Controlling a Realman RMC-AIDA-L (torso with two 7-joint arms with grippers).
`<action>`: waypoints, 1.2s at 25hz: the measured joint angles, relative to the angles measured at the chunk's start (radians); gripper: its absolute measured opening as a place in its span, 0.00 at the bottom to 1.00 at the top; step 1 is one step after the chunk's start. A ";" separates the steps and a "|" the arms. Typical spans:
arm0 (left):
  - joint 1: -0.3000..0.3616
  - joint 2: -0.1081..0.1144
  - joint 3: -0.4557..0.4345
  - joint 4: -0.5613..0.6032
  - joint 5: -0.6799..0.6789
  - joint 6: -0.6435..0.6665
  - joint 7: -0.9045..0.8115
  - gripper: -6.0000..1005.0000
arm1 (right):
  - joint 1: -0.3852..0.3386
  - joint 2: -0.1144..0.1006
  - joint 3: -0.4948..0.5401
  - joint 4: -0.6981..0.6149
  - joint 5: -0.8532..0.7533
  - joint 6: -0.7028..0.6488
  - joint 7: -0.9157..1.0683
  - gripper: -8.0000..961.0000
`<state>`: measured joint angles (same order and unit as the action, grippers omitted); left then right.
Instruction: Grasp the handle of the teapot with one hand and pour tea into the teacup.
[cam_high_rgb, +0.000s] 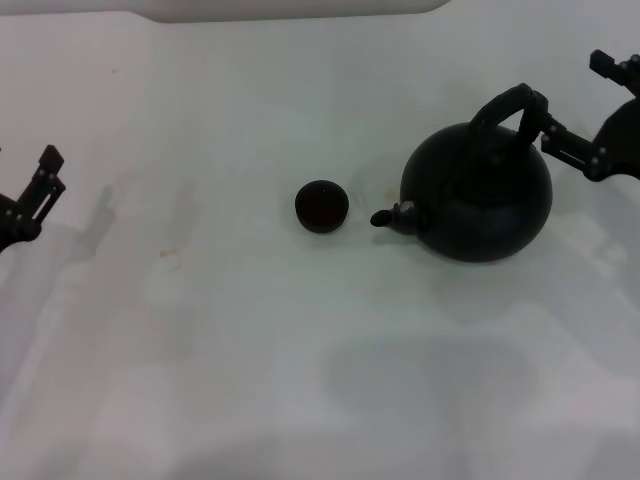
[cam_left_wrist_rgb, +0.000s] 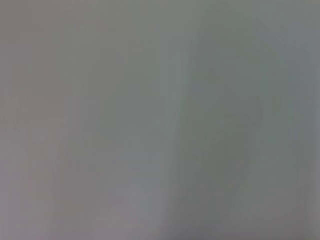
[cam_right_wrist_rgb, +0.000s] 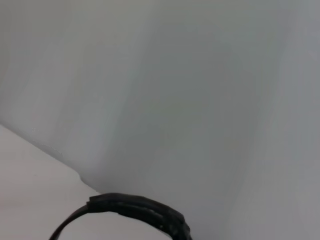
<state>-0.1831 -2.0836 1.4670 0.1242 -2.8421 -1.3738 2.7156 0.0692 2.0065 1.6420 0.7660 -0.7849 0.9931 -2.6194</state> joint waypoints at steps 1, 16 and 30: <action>-0.001 0.001 -0.001 0.000 -0.004 0.004 0.000 0.77 | 0.001 0.000 0.010 -0.016 -0.002 0.024 -0.001 0.78; -0.010 0.003 -0.090 0.001 -0.086 0.057 0.006 0.77 | 0.084 0.006 0.301 -0.397 0.153 0.212 0.005 0.90; -0.035 -0.003 -0.160 0.010 -0.085 -0.012 0.001 0.77 | 0.127 -0.007 0.459 -0.404 0.272 -0.024 -0.025 0.90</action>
<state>-0.2184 -2.0869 1.3072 0.1340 -2.9275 -1.3863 2.7162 0.1967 1.9994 2.1010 0.3619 -0.5127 0.9693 -2.6442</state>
